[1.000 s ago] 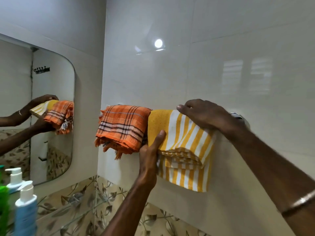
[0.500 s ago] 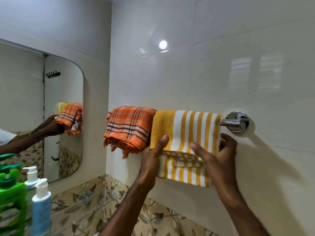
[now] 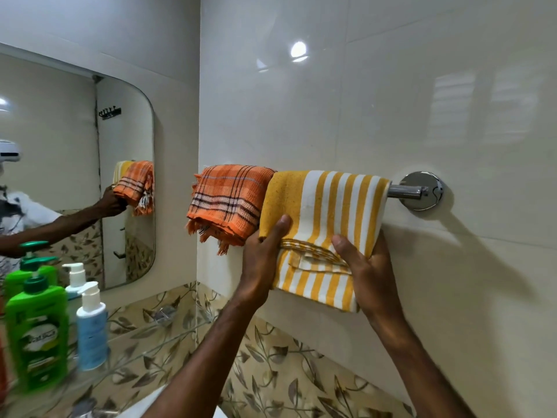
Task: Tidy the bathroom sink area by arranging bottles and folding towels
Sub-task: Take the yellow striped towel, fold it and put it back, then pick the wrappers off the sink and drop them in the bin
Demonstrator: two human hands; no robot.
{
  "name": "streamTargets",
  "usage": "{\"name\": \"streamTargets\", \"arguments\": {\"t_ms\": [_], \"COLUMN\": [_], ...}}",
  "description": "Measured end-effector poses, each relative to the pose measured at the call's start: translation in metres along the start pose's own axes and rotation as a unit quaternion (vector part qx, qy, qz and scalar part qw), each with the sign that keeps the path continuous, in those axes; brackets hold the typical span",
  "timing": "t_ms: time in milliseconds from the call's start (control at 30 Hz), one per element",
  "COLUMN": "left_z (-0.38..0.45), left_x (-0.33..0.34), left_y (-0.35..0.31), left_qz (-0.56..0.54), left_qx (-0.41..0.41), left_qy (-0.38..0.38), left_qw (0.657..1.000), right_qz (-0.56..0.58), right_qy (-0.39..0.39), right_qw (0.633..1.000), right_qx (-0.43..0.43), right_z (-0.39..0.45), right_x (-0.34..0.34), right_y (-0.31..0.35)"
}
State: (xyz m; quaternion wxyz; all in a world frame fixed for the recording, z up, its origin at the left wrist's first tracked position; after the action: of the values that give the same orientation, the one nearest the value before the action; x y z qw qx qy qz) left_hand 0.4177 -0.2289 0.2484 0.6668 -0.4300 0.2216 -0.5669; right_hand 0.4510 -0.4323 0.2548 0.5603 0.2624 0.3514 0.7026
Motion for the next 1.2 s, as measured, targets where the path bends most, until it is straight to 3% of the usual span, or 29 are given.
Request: {"name": "streamTargets", "arguments": {"t_ms": [267, 367, 533, 667, 800, 1000, 1200], "left_z": [-0.021, -0.043, -0.115, -0.182, -0.249, -0.338, -0.421], "left_x": [0.002, -0.005, -0.055, -0.112, -0.176, -0.276, -0.375], "left_y": [-0.01, -0.003, 0.021, 0.033, 0.028, 0.014, 0.029], "left_qz": [0.063, 0.135, 0.218, 0.247, 0.281, 0.305, 0.339], "left_qx": [-0.004, -0.03, -0.082, -0.12, -0.158, -0.201, -0.287], "left_qy": [-0.039, -0.072, -0.162, -0.213, -0.287, -0.381, -0.401], "left_qw": [0.997, 0.988, 0.959, 0.938, 0.902, 0.849, 0.801], "right_qz": [0.016, 0.024, 0.011, -0.001, -0.004, -0.063, -0.209], "right_qy": [0.037, 0.024, 0.031, 0.113, 0.225, 0.412, 0.57], "right_qw": [0.999, 0.999, 0.997, 0.978, 0.953, 0.895, 0.794], "right_qx": [-0.013, -0.007, 0.064, 0.174, 0.201, 0.158, 0.044], "right_z": [-0.004, -0.015, -0.073, -0.131, -0.178, -0.237, -0.317], "right_x": [-0.001, -0.004, 0.011, 0.062, 0.137, 0.272, 0.394], "right_y": [0.005, 0.001, -0.066, -0.144, -0.151, -0.149, -0.146]}}
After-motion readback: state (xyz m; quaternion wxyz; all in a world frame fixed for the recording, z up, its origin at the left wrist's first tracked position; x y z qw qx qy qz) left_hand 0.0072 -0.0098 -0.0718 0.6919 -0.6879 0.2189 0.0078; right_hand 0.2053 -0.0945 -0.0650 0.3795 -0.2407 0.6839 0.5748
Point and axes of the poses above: each hand's wrist, its own z-axis towards the middle knuckle, its own x-axis out of the palm, y = z × x, the point moved 9 cm from there along z, towards the middle knuckle, and after that the axes turned 8 degrees about y, right-handed, at the moved point
